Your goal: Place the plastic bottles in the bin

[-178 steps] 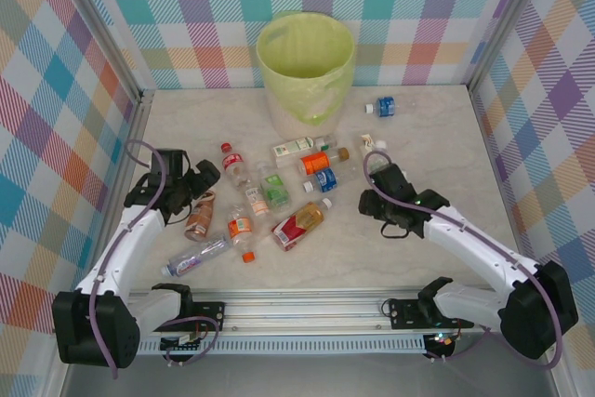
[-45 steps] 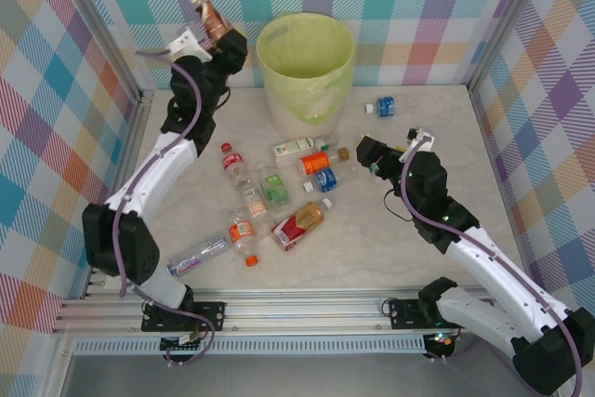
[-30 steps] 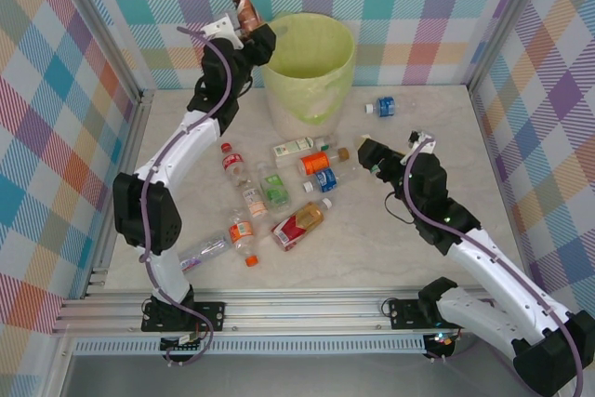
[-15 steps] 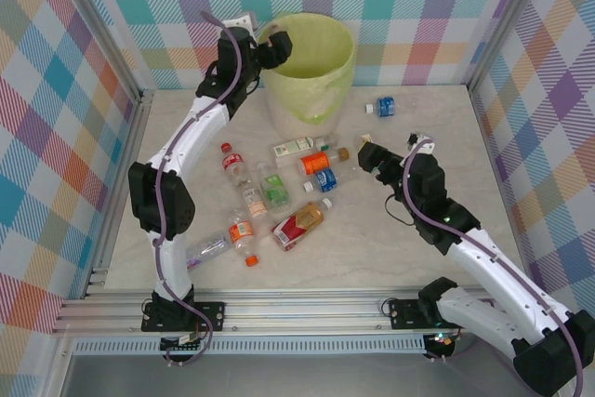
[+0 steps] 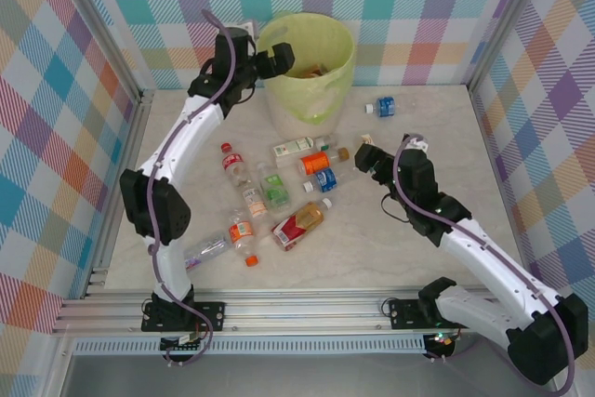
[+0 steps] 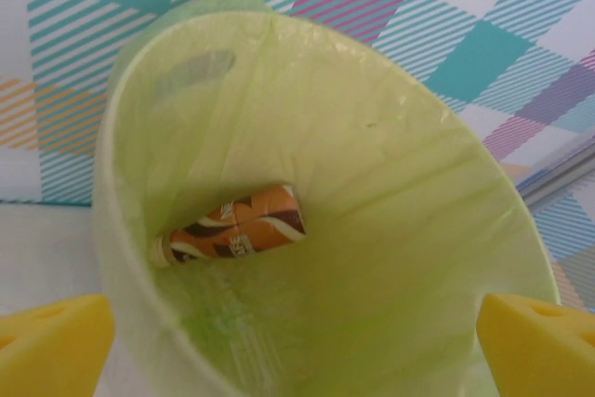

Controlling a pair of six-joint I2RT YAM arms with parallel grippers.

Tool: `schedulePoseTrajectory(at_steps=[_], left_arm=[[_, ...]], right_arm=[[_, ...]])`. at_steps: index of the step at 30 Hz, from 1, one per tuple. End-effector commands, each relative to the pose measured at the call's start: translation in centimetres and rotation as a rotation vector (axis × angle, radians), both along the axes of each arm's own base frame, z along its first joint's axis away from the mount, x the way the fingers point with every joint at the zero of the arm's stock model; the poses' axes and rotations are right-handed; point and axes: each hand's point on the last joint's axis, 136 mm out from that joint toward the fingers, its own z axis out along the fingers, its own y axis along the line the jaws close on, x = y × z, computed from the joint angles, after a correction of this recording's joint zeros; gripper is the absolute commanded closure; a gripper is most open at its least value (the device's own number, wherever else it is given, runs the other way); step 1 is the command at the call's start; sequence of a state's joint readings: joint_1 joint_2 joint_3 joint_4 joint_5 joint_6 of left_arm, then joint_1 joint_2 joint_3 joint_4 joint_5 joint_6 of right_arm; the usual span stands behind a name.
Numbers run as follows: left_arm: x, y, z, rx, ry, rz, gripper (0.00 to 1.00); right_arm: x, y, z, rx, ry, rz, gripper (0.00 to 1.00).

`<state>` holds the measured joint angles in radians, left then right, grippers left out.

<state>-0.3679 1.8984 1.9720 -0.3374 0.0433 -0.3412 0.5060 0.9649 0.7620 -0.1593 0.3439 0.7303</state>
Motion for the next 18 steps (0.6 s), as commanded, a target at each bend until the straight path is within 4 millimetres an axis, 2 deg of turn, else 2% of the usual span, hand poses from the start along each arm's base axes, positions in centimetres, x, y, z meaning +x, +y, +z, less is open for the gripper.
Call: schedulePoseTrajectory(at_steps=[1, 5, 8, 10, 14, 18], left_arm=[[-4.1, 1.5, 6.6, -0.036, -0.159, 0.009, 0.0], [-7.3, 3.9, 7.6, -0.084, -0.232, 0.074, 0.0], [-9.7, 5.3, 6.3, -0.116, -0.219, 0.106, 0.0], [-11.2, 6.3, 4.7, -0.134, -0.182, 0.138, 0.0], [-14.0, 8.7, 0.0, -0.135, -0.09, 0.224, 0.0], [-15.8, 11.2, -4.3, -0.066, -0.015, 0.298, 0.0]], right_arm=[[0.6, -0.6, -0.7, 0.06, 0.051, -0.02, 0.0], [1.4, -1.6, -2.3, 0.109, 0.114, -0.04, 0.0], [2.1, -2.7, -3.2, 0.123, 0.161, -0.059, 0.0], [2.5, -3.5, -3.6, 0.116, 0.189, -0.085, 0.0], [3.4, -5.0, -3.7, 0.097, 0.205, -0.116, 0.0], [4.5, -6.4, -4.0, 0.068, 0.211, -0.154, 0.0]])
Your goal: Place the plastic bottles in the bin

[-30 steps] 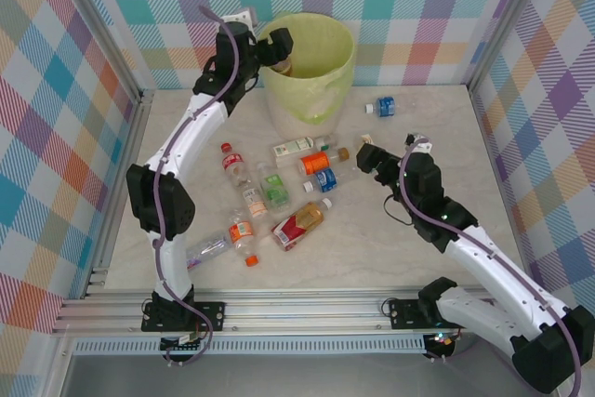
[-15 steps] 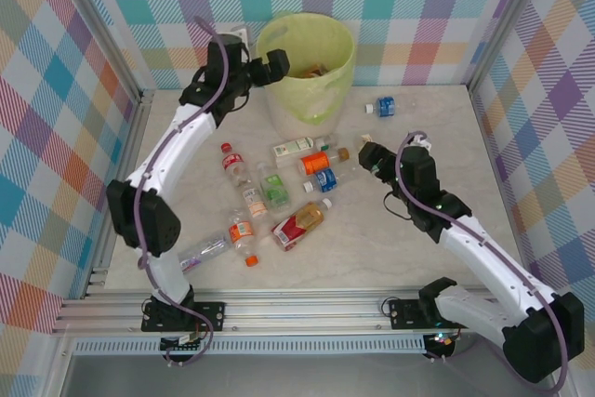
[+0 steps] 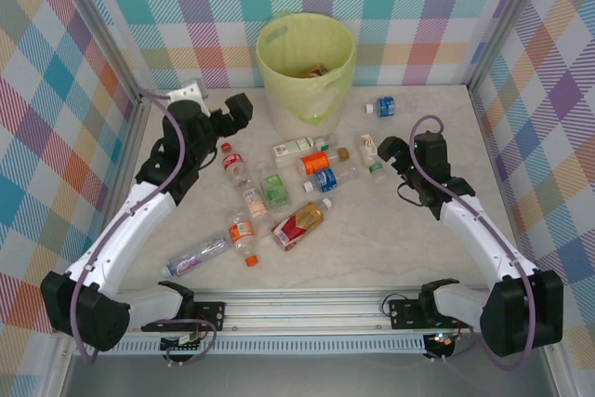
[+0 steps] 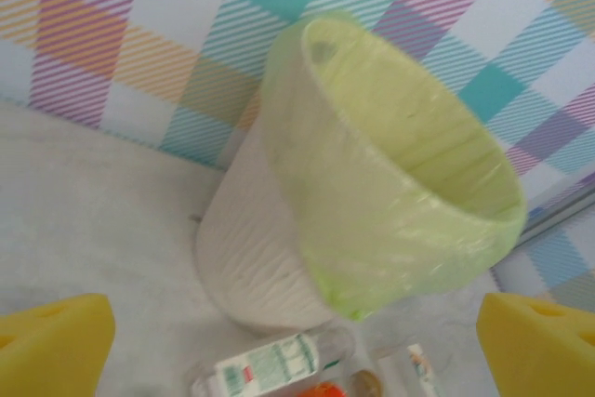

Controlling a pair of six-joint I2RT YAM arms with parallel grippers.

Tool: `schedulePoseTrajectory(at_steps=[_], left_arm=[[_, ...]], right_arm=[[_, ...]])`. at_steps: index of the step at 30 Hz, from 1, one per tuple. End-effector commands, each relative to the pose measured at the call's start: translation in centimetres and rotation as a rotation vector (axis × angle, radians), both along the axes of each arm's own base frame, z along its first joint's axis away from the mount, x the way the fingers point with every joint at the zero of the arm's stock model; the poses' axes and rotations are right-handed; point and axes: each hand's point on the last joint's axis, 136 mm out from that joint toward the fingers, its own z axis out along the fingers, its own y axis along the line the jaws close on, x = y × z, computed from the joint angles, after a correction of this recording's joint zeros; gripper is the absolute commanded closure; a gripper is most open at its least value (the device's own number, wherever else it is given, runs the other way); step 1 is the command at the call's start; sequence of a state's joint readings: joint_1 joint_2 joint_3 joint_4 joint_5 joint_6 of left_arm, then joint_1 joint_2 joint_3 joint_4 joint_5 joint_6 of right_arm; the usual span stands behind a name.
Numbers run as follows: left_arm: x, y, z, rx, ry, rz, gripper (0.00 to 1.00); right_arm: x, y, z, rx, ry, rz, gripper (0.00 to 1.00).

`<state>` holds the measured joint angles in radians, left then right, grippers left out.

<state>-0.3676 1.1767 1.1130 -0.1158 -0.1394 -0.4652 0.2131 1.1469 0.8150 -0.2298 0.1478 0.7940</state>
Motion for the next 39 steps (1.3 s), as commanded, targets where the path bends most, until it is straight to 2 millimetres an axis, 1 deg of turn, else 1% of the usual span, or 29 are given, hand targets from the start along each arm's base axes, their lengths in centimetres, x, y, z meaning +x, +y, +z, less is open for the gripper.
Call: schedulePoseTrajectory(at_steps=[1, 5, 7, 9, 11, 13, 18, 21, 25, 29, 31, 33, 39], left_arm=[[-1.0, 2.5, -3.3, 0.034, 0.075, 0.098, 0.0], [-2.3, 4.2, -7.6, 0.091, 0.19, 0.157, 0.0], [-2.9, 4.4, -9.6, 0.084, 0.228, 0.162, 0.0], [-3.4, 4.8, -11.6, 0.059, 0.263, 0.186, 0.0], [-3.8, 5.3, -13.0, 0.033, 0.289, 0.216, 0.0], [-4.0, 5.5, -13.6, 0.016, 0.299, 0.217, 0.0], [-4.1, 6.2, -13.6, 0.035, 0.311, 0.219, 0.0], [-4.3, 6.7, -13.6, 0.038, 0.311, 0.222, 0.0], [-4.6, 7.2, -14.3, 0.029, 0.323, 0.234, 0.0], [-4.8, 7.7, -14.9, 0.02, 0.328, 0.244, 0.0], [-4.9, 8.0, -15.1, 0.02, 0.332, 0.247, 0.0], [-5.0, 8.3, -15.3, 0.026, 0.336, 0.254, 0.0], [-4.9, 9.4, -16.5, 0.016, 0.354, 0.279, 0.0]], right_arm=[[1.3, -0.8, 1.2, -0.019, -0.025, -0.004, 0.0], [3.6, -2.0, 0.0, 0.011, -0.01, 0.014, 0.0], [4.8, -2.0, -0.6, 0.037, 0.042, 0.041, 0.0], [5.9, -2.4, -1.7, 0.043, 0.13, 0.033, 0.0], [7.2, -2.4, -2.5, 0.059, 0.193, 0.025, 0.0], [8.7, -2.1, -3.0, 0.074, 0.229, 0.035, 0.0], [13.4, -1.6, -3.9, 0.123, 0.269, 0.021, 0.0], [16.1, -1.6, -4.4, 0.178, 0.295, -0.04, 0.0], [19.3, -1.2, -5.2, 0.277, 0.303, -0.118, 0.0], [22.4, -1.1, -6.5, 0.363, 0.311, -0.199, 0.0], [23.6, -1.3, -7.0, 0.37, 0.321, -0.233, 0.0], [24.3, -2.3, -7.9, 0.359, 0.347, -0.306, 0.0], [26.0, -3.6, -10.3, 0.364, 0.385, -0.454, 0.0]])
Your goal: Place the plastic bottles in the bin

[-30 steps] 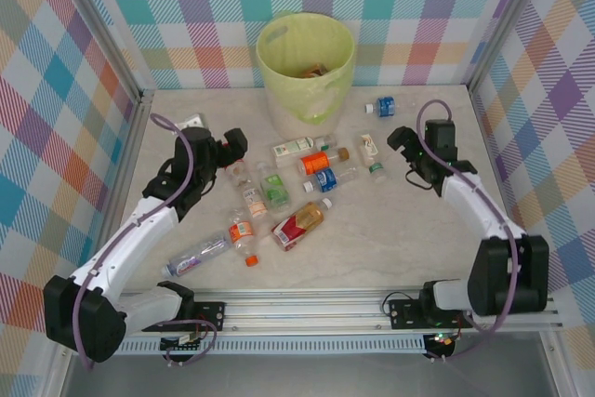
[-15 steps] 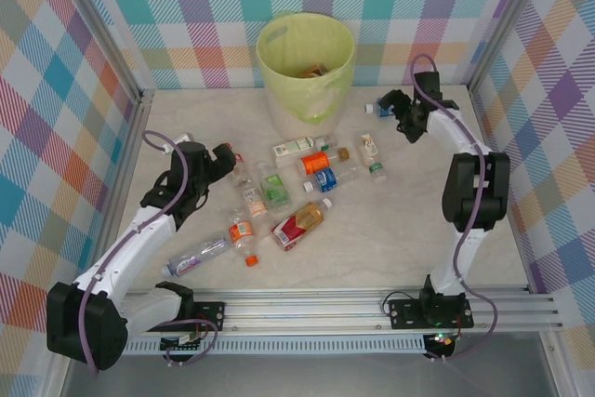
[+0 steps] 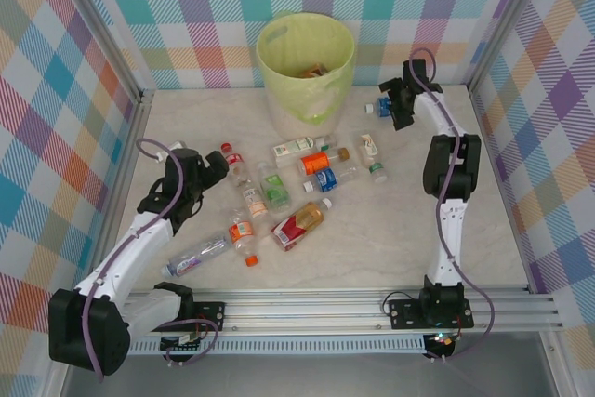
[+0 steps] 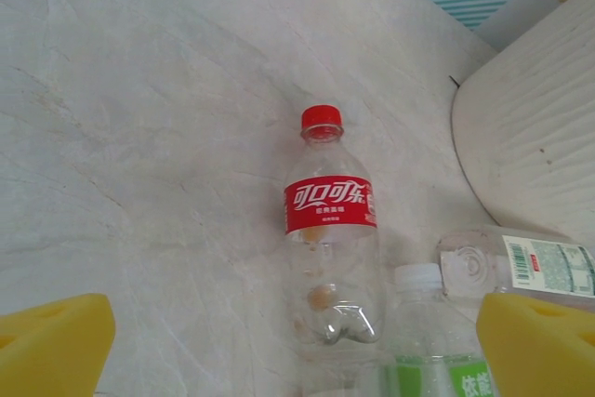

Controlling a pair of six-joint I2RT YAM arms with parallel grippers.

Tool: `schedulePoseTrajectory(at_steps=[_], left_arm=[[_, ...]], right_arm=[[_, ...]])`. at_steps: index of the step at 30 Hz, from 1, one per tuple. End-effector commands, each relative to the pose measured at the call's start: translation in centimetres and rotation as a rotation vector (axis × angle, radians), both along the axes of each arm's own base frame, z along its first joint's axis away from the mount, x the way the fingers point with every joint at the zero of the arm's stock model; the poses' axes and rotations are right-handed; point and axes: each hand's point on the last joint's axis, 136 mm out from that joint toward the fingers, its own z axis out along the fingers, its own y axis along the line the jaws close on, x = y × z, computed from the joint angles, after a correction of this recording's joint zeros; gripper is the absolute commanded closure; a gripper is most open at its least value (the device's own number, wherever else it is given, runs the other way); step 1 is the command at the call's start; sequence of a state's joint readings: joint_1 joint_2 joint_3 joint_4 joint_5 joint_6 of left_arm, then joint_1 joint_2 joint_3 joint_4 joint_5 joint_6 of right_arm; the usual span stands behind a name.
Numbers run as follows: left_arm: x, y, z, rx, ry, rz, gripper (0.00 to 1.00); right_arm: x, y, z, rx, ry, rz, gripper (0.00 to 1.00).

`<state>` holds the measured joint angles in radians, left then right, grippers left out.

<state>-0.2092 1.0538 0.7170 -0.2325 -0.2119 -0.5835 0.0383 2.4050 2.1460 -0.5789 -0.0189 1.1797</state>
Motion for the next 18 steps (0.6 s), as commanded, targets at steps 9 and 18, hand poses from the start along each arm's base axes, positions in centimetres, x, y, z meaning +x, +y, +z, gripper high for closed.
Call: schedulePoseTrajectory(at_steps=[9, 18], left_arm=[[1.0, 1.0, -2.5, -0.056, 0.053, 0.005, 0.0], [1.6, 1.3, -3.1, -0.071, 0.065, -0.003, 0.0]], right_arm=[[1.8, -2.9, -4.2, -0.027, 0.124, -0.208, 0.05], [0.4, -2.6, -6.4, -0.005, 0.197, -0.162, 0.22]])
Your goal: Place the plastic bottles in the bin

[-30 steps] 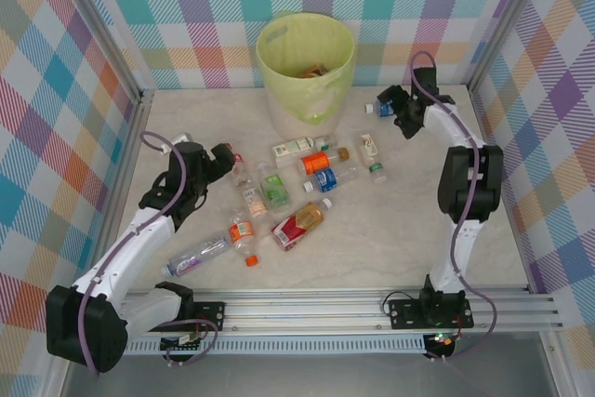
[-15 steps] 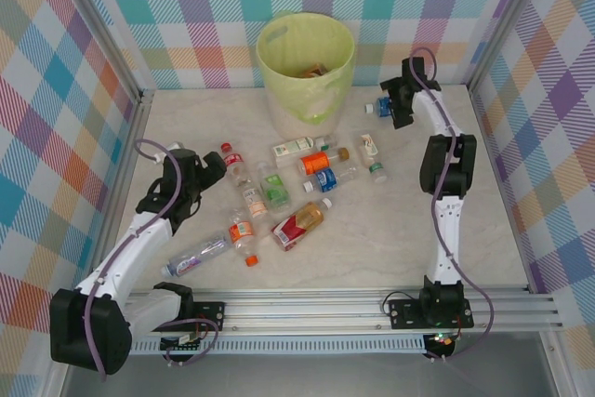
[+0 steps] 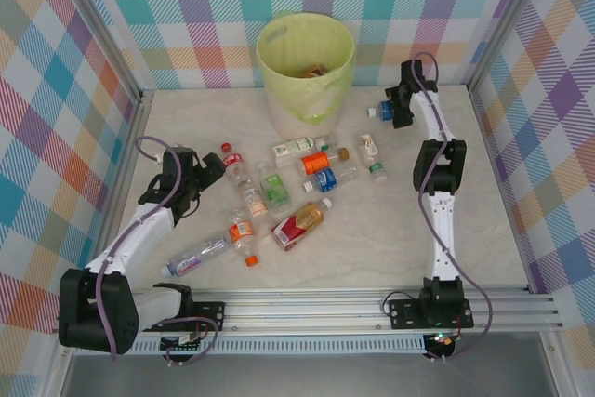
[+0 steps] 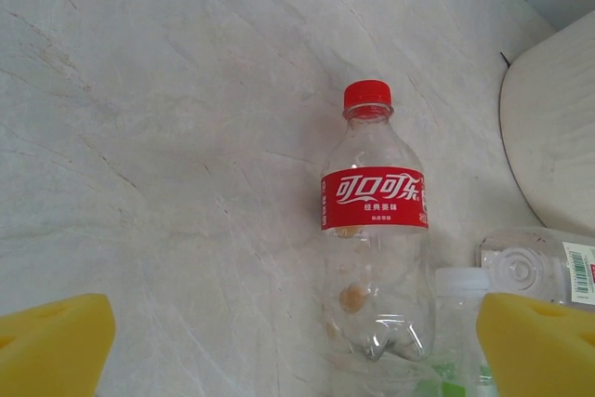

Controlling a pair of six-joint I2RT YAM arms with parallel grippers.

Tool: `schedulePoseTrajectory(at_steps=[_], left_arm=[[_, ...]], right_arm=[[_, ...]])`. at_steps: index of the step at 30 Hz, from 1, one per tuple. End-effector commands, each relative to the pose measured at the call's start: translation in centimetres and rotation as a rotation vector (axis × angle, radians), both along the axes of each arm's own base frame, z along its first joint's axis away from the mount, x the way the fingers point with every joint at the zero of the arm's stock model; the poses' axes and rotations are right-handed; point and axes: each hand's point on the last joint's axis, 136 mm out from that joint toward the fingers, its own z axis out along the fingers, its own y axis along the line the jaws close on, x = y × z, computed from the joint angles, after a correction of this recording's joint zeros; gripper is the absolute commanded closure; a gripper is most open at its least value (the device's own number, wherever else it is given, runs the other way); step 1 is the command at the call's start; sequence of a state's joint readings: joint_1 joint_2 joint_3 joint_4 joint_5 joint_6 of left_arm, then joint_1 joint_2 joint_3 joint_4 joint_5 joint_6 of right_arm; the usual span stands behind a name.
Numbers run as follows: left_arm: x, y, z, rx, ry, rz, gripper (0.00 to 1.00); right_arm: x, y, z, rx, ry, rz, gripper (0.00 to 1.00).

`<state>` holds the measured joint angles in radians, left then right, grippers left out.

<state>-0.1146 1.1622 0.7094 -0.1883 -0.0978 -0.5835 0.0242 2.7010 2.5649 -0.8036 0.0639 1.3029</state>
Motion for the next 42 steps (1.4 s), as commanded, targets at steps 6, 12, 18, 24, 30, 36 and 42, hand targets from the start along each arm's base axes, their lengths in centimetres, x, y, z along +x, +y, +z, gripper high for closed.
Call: schedulePoseTrajectory(at_steps=[6, 12, 18, 24, 30, 36, 42], left_arm=[[0.8, -0.3, -0.1, -0.036, -0.016, -0.037, 0.0], [1.1, -1.8, -0.7, -0.134, 0.001, -0.073, 0.0], [1.2, -1.4, -1.4, -0.155, 0.032, -0.029, 0.0], [1.7, -1.2, -1.7, -0.147, 0.036, -0.024, 0.0], [2.0, -1.4, -2.3, -0.131, 0.084, -0.059, 0.0], [1.7, -1.5, -2.2, -0.12, 0.079, -0.085, 0.0], [-0.6, -1.2, -2.1, -0.135, 0.135, -0.044, 0.0]], right_arm=[[-3.2, -0.8, 1.0, -0.039, 0.021, 0.042, 0.38], [-5.0, -1.0, 6.3, -0.125, -0.218, 0.124, 0.47], [-8.5, -0.7, 9.9, -0.236, -0.319, 0.288, 0.51], [-11.9, 0.2, 13.9, -0.33, -0.468, 0.426, 0.53], [-13.5, 2.3, 18.9, -0.357, -0.675, 0.557, 0.53], [-14.3, 4.8, 24.3, -0.372, -0.862, 0.621, 0.55], [-14.4, 8.5, 29.7, -0.325, -1.008, 0.735, 0.55]])
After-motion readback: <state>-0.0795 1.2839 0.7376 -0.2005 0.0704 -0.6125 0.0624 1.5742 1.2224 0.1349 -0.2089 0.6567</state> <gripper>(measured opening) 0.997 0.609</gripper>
